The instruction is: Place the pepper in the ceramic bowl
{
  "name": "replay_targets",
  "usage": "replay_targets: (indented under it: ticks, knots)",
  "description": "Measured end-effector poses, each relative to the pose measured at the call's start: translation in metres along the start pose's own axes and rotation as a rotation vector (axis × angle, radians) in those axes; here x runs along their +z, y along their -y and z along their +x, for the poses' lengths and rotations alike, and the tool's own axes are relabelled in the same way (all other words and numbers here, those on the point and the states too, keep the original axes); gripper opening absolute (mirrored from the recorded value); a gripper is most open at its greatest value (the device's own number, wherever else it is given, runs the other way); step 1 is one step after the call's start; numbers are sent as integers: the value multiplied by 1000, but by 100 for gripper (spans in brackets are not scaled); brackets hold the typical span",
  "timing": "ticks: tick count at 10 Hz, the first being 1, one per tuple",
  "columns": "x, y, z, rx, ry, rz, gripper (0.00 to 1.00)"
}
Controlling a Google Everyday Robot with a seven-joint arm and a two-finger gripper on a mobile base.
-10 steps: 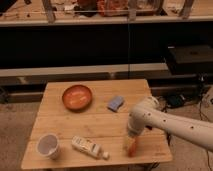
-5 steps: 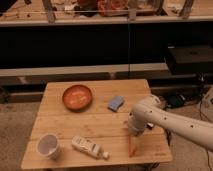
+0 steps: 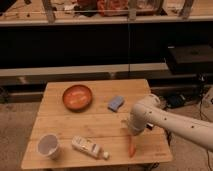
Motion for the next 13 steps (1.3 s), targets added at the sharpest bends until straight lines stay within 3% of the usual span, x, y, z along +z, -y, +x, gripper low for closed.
replay_targets:
  ticks: [2, 3, 4, 6, 8, 10, 11, 13]
  knots:
    - [3, -1, 2, 46, 19, 36, 80]
    - [4, -3, 3, 1, 25, 66, 80]
    - [5, -5, 4, -80, 29, 92, 80]
    - [7, -6, 4, -319, 28, 145, 80]
    - [12, -6, 5, -559, 26, 171, 80]
    - [24, -4, 6, -728, 31, 165, 80]
    - [31, -1, 8, -766, 35, 152, 80]
    - [40, 6, 9, -745, 12, 105, 80]
